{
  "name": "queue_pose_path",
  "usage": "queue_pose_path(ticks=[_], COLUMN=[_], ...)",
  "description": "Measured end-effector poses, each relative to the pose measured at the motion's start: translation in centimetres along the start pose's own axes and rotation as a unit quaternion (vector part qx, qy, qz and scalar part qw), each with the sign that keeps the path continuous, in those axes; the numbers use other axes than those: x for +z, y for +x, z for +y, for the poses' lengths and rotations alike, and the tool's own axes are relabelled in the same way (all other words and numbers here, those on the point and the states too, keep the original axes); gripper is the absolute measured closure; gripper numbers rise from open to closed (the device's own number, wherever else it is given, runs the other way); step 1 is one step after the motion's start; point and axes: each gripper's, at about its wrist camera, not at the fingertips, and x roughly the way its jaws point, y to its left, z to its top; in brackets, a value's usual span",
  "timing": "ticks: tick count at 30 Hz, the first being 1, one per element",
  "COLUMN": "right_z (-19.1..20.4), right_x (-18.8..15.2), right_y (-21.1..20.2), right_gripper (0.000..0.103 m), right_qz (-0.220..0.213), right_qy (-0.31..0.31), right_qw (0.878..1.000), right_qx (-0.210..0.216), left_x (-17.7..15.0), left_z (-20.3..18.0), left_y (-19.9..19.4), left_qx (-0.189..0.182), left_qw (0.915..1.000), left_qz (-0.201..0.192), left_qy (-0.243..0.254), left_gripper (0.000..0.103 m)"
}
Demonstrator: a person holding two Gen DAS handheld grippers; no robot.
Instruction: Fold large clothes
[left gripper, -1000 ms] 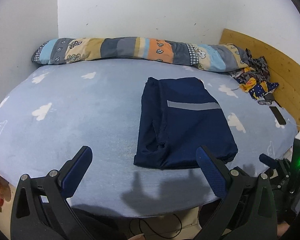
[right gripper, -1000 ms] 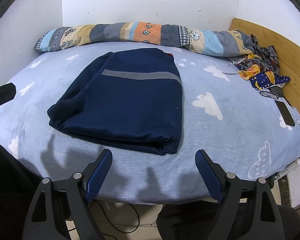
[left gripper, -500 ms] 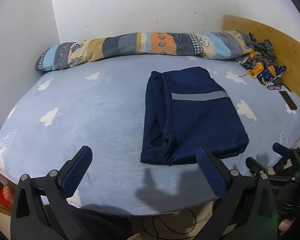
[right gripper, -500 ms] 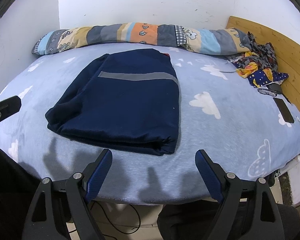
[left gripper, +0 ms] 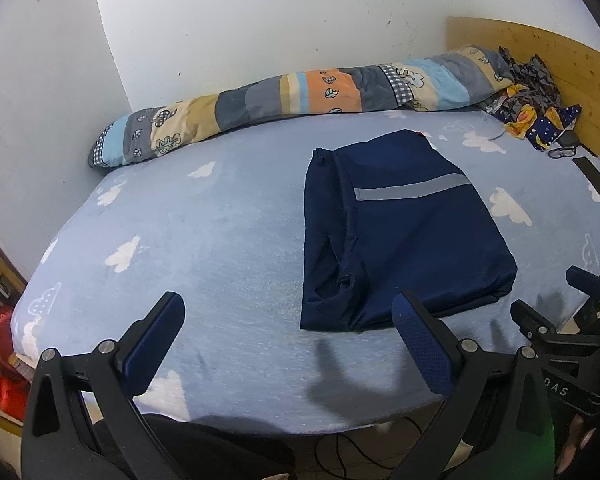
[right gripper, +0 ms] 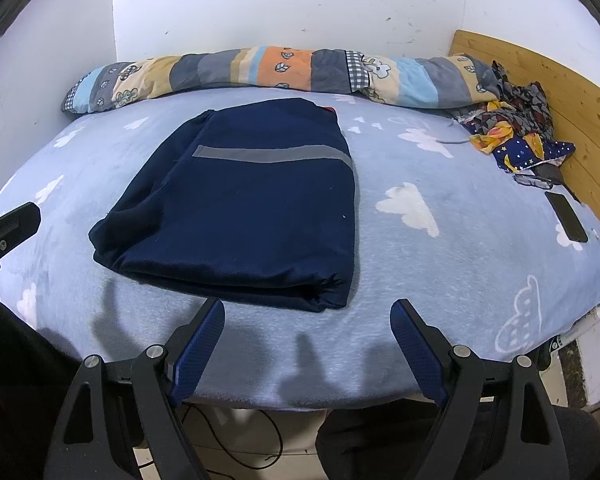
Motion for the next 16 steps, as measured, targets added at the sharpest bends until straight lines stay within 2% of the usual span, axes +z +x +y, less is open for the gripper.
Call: queue_pose_path(ticks=[11, 16], right_z=[0.03, -0.05], right_x=[-0.02, -0.09], right_y=[-0.10, -0.22], right_gripper=[0.016, 0.016], right_qz=[-0.001, -0.002], right_qy=[0.001, 0.006], right_qw=[1.000, 1.000], right_qx=[-0.002, -0.003], left_x=[-0.03, -0.30], left_z=[-0.13, 0.01], left_y=[0.16, 0.44], left_qx=[0.011, -0.010], left_qw=[0.9999, 0.9997], left_qz=[0.003, 0.020], left_qy=[0.003, -0.001], left_gripper=[0.000, 0.000])
